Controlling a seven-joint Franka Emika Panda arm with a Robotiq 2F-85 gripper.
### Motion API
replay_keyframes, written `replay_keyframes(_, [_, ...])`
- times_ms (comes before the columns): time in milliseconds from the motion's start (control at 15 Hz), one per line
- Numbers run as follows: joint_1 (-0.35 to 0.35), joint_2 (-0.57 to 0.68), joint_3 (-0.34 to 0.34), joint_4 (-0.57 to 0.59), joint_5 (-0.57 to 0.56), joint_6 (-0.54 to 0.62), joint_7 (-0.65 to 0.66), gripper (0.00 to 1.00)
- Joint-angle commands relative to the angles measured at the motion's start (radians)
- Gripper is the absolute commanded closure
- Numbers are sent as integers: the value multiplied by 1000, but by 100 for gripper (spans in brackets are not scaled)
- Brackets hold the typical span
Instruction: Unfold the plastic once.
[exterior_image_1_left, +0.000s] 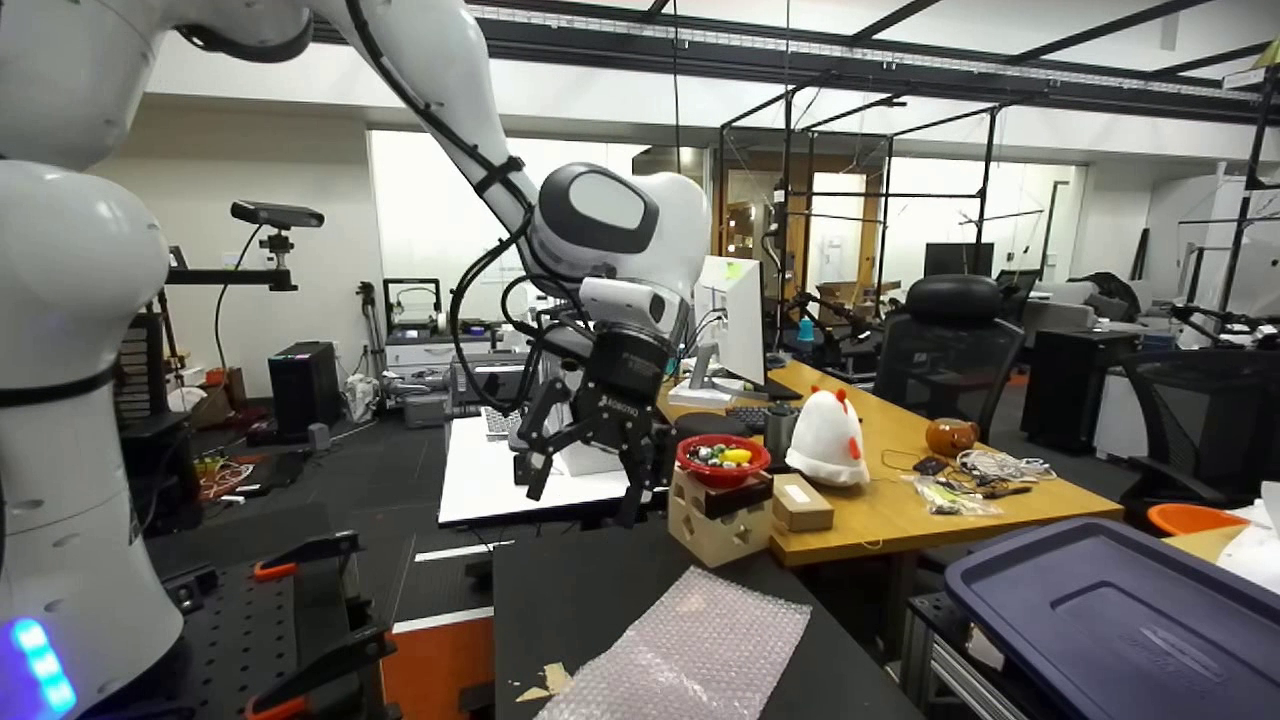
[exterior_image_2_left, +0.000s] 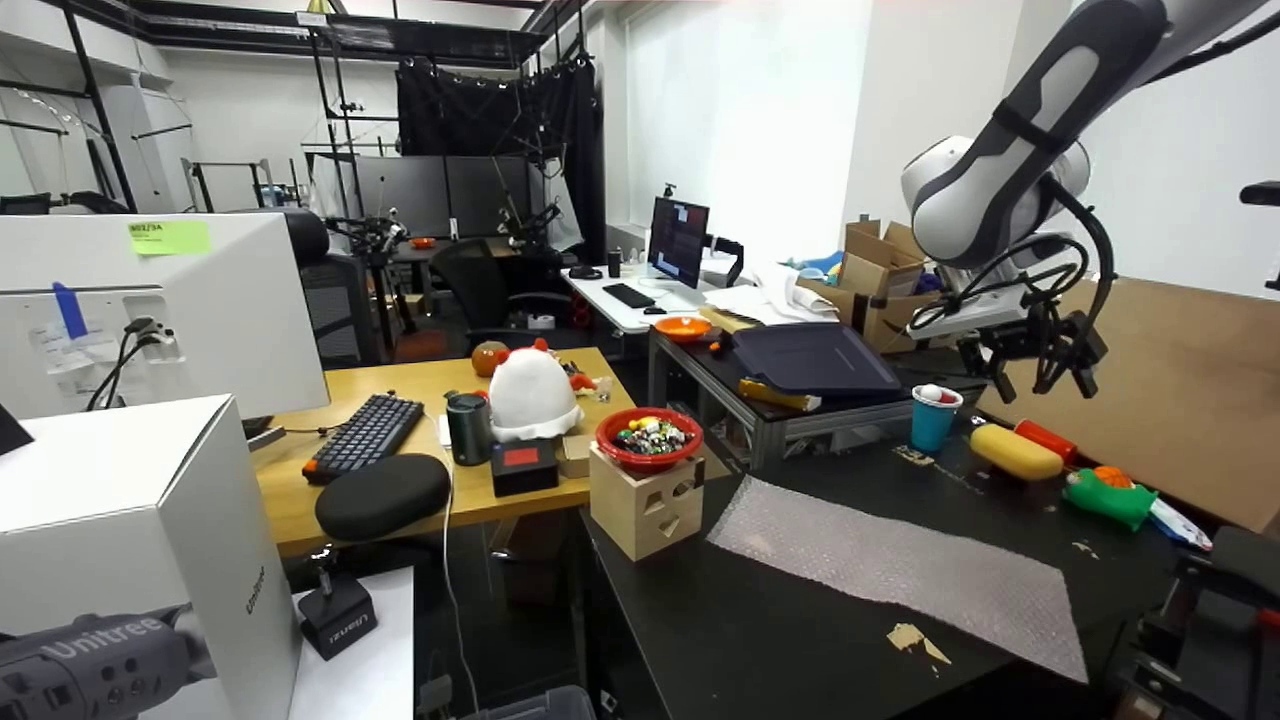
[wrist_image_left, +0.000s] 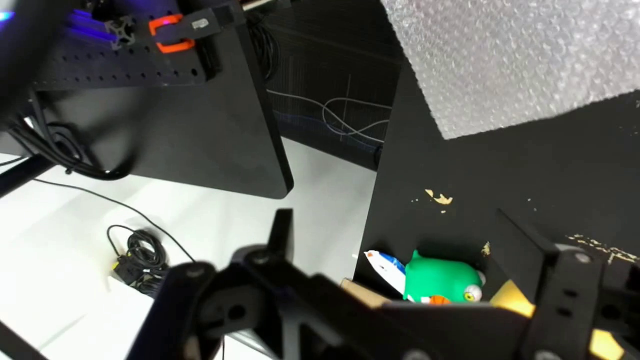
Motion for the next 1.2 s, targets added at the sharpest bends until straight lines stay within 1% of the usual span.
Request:
replay_keyframes(0, [-101,-128,130,59,-85,13,56,0])
replay_keyframes(67, [-159,-152,198,65,-63,72,35,0])
replay_keyframes(133, [-226,-150,272,80,-39,111,29,0])
replay_keyframes(267, [-389,-142,439,106,37,186,11,0])
replay_keyframes(333, [-464,-131,515,116,86,222,-11,0])
replay_keyframes(533, [-715,-76,776,152,262,337,-69,0])
replay_keyframes(600, [-776,-50,841,168,326,360,-91,0])
replay_keyframes(733, [-855,15,932,204,399,395,-121,0])
replay_keyframes(867, [-910,83,994,245,421,406,-181,0])
replay_keyframes(1133, [-965,216,1057,332,447,393,-233,0])
